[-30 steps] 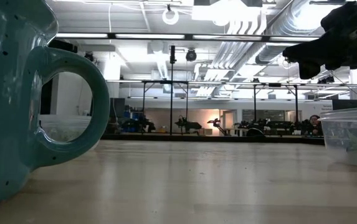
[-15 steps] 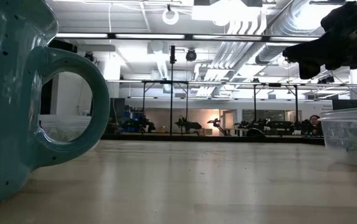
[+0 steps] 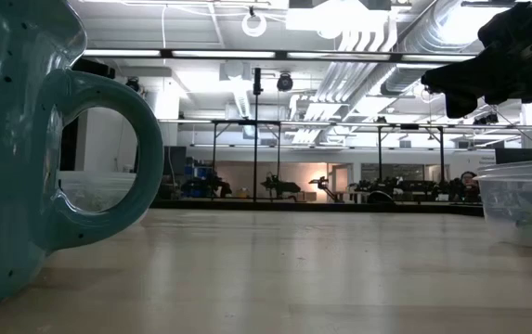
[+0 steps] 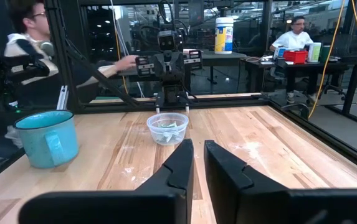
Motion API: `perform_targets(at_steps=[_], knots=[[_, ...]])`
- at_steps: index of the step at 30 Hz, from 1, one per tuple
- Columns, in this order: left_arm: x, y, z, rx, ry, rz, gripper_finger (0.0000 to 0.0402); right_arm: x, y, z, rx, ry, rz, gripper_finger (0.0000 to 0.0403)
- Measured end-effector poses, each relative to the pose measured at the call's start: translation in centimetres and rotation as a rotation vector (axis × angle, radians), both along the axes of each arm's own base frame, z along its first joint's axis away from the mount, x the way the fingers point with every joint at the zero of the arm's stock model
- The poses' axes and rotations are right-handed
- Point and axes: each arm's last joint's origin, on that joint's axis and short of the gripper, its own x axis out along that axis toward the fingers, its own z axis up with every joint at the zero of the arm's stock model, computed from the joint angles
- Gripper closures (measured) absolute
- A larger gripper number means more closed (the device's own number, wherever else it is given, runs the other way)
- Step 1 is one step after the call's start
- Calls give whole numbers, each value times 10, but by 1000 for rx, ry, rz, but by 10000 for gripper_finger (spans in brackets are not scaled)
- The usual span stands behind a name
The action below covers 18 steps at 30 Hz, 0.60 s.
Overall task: Sort candy
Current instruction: Return to Home Position
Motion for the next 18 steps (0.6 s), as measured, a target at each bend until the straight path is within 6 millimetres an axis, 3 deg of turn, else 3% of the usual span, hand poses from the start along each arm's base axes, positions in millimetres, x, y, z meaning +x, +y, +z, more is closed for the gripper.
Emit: perform_targets(at_steps=[18], knots=[[0, 0, 0, 0, 0, 1, 309, 0, 0, 0, 0, 0, 0, 371]])
